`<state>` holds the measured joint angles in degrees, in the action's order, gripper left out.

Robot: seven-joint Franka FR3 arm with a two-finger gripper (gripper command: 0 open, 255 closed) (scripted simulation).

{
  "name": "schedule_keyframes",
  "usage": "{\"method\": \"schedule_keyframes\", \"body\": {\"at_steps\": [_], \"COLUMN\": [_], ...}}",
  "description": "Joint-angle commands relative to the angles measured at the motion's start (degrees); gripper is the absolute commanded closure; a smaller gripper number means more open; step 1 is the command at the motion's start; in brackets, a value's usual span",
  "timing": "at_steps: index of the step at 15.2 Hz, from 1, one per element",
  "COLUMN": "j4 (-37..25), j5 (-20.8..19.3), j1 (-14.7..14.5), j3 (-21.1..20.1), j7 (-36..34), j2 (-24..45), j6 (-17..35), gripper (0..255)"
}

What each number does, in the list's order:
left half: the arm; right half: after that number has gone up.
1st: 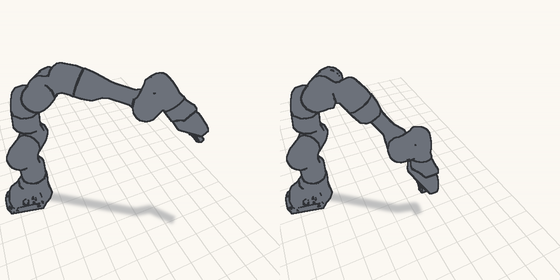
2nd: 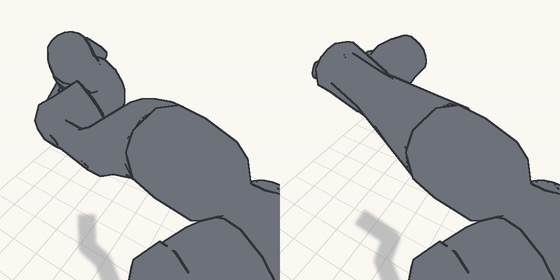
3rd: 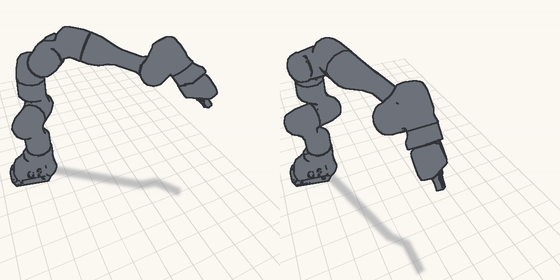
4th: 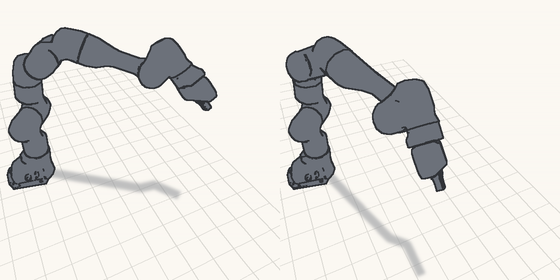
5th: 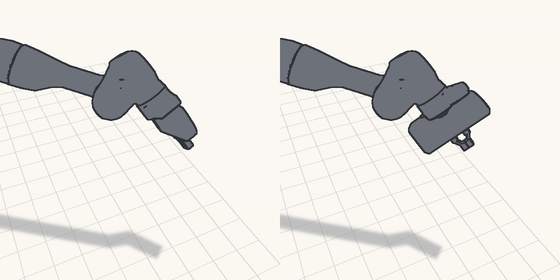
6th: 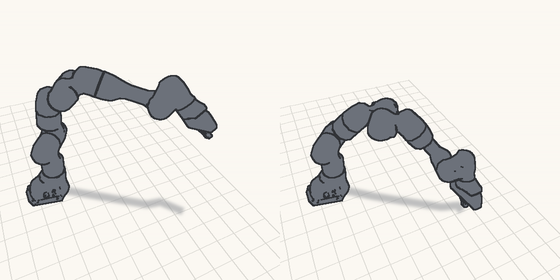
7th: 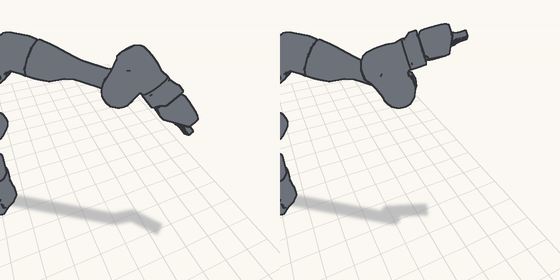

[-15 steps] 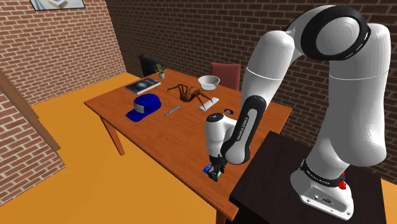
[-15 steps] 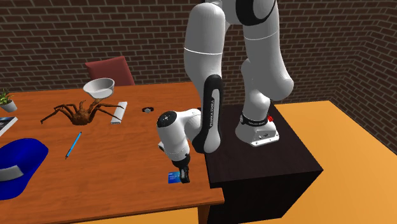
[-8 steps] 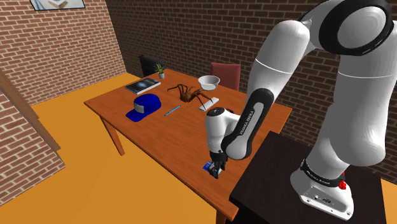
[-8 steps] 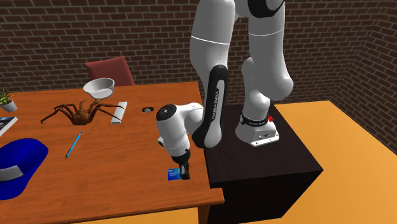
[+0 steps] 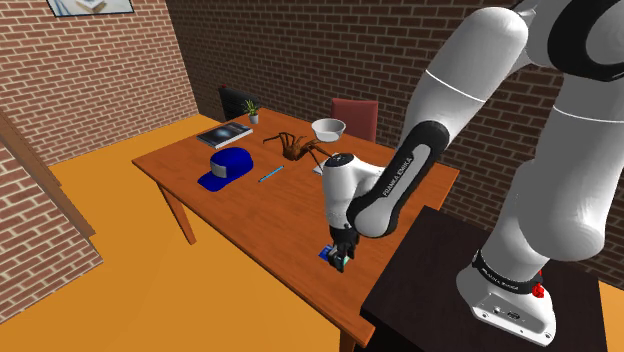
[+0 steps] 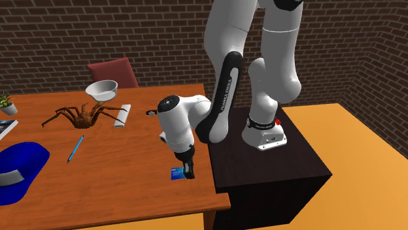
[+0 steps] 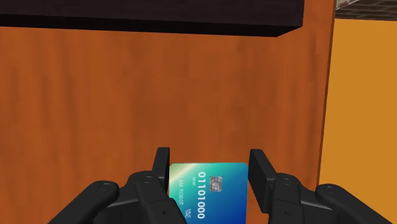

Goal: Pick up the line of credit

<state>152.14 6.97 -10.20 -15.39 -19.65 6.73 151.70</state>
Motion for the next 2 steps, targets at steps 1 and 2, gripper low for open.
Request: {"method": "schedule_keyframes", "body": {"at_steps": [1, 2], "j4": [0.07, 0.07], "j5": [0.41, 0.4], "j1": [0.03, 0.03], "j3": [-0.16, -0.15], "j7": [0.17, 0.17], "j2": [-1.14, -1.13], "j6": [-1.08, -1.08], "gripper": [255, 255]}}
